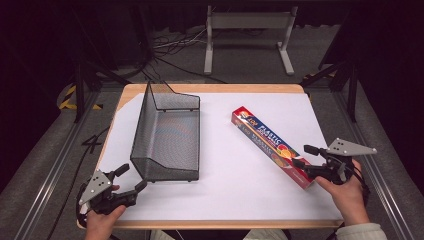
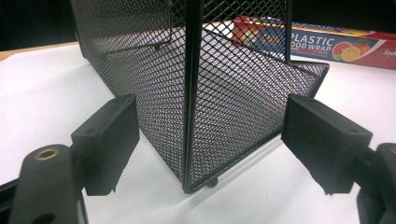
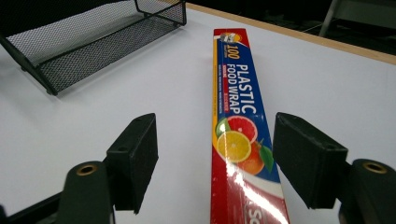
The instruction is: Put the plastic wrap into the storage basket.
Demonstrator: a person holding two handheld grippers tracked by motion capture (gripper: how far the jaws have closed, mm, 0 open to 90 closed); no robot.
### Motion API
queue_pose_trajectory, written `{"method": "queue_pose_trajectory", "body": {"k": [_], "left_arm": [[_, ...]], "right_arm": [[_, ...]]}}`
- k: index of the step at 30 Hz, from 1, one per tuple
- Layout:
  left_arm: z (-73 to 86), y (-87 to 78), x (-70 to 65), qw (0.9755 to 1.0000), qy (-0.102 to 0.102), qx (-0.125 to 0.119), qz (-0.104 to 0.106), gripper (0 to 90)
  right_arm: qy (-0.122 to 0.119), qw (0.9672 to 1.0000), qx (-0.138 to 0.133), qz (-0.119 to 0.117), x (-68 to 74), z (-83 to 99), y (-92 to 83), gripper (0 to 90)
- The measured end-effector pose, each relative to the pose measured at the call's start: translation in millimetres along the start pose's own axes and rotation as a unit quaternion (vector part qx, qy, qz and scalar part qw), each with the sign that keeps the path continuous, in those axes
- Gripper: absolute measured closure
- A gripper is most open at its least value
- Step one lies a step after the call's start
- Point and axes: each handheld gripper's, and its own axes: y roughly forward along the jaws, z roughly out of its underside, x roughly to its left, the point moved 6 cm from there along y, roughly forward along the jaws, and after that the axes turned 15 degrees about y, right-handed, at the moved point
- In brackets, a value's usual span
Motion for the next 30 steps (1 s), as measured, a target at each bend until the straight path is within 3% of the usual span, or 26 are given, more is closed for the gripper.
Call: {"method": "queue_pose_trajectory", "body": {"k": [12,22,25,30], "left_arm": [[0.2,1.8,-2.3,0.9999,0.005,0.003,0.008,19.9],[0.2,-0.6,-1.1,1.0,0.006,0.003,0.005,19.9],[1.1,0.3,-1.3,1.0,0.004,0.004,0.006,19.9],[1.7,1.0,-1.4,0.9999,0.007,0.006,0.006,19.9]], "right_arm": [[0.011,0.9989,0.044,0.01,-2.3,-28.0,32.9,35.3],[0.014,0.9956,0.089,0.026,-8.9,-29.4,59.6,33.5],[0.018,0.992,0.121,0.03,-13.1,-23.4,71.2,33.2],[0.005,0.9856,0.166,0.035,-15.2,-12.7,85.7,29.8]]}}
